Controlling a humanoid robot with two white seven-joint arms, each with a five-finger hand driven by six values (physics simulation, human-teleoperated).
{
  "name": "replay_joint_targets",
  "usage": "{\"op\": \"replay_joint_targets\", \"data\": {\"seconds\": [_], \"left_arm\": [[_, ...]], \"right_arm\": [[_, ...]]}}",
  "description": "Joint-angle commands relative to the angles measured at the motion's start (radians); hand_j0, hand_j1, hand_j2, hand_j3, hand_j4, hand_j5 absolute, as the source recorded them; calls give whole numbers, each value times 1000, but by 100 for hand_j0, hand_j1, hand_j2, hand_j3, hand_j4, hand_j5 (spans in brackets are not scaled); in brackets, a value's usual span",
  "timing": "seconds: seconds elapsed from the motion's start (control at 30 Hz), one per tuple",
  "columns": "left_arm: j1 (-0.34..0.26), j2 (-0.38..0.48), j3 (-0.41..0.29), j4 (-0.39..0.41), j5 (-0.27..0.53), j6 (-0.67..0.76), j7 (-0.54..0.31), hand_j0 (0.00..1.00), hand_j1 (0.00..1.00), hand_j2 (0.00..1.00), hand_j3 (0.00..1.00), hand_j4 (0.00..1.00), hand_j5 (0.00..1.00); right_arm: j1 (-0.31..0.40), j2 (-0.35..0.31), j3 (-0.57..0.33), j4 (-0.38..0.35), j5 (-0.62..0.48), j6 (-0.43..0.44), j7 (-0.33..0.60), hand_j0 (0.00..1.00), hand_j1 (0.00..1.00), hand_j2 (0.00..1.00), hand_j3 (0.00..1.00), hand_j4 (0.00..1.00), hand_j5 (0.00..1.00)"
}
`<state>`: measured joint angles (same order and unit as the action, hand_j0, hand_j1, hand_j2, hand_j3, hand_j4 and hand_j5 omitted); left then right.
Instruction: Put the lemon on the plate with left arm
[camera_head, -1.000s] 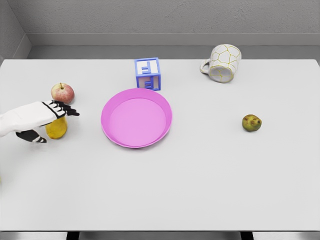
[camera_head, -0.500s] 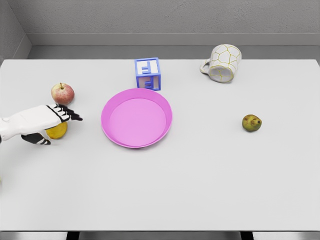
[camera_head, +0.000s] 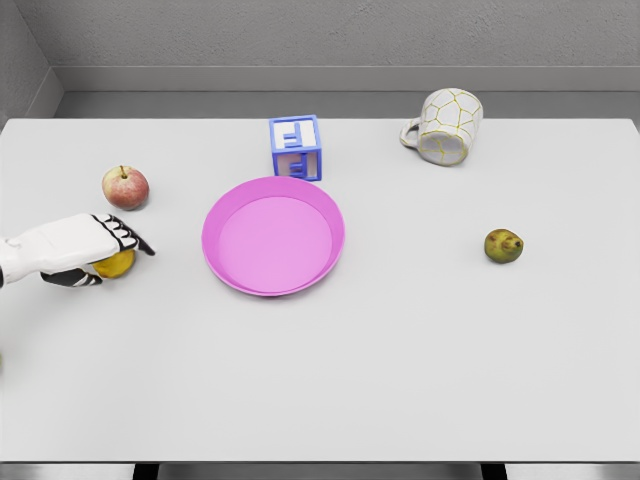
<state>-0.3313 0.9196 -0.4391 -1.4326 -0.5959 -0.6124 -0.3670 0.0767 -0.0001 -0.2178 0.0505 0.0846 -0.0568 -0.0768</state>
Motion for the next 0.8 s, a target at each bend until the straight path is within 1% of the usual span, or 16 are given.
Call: {"op": "replay_joint_targets", "data": {"seconds": [0.0,0.03,0.07,0.1,0.17,0.5,0.53,0.63,0.77], "left_arm": [[0,1,0,0,-4,2,0,74,74,74,74,74,74],[0,1,0,0,-5,2,0,73,73,73,73,73,73],[0,1,0,-2,-15,2,0,68,68,68,68,68,68],[0,1,0,-2,-16,2,0,64,64,64,64,64,64],[0,1,0,-2,-16,2,0,62,62,62,62,62,62],[-8,2,17,-12,2,2,3,61,61,61,61,61,61],[-25,1,17,-14,5,2,3,61,61,61,61,61,61],[-29,-1,19,-14,18,2,3,61,61,61,61,61,61],[-41,-36,17,-15,16,2,3,61,61,61,61,61,61]], "right_arm": [[0,0,0,0,0,0,0,100,100,100,100,100,100],[0,0,0,0,0,0,0,100,100,100,100,100,100],[0,0,0,0,0,0,0,100,100,100,100,100,100],[0,0,0,0,0,0,0,100,100,100,100,100,100],[0,0,0,0,0,0,0,100,100,100,100,100,100],[0,0,0,0,0,0,0,100,100,100,100,100,100],[-2,0,0,0,0,0,0,100,100,100,100,100,100],[0,0,0,0,0,0,0,100,100,100,100,100,100],[0,0,0,0,0,0,0,100,100,100,100,100,100]]}}
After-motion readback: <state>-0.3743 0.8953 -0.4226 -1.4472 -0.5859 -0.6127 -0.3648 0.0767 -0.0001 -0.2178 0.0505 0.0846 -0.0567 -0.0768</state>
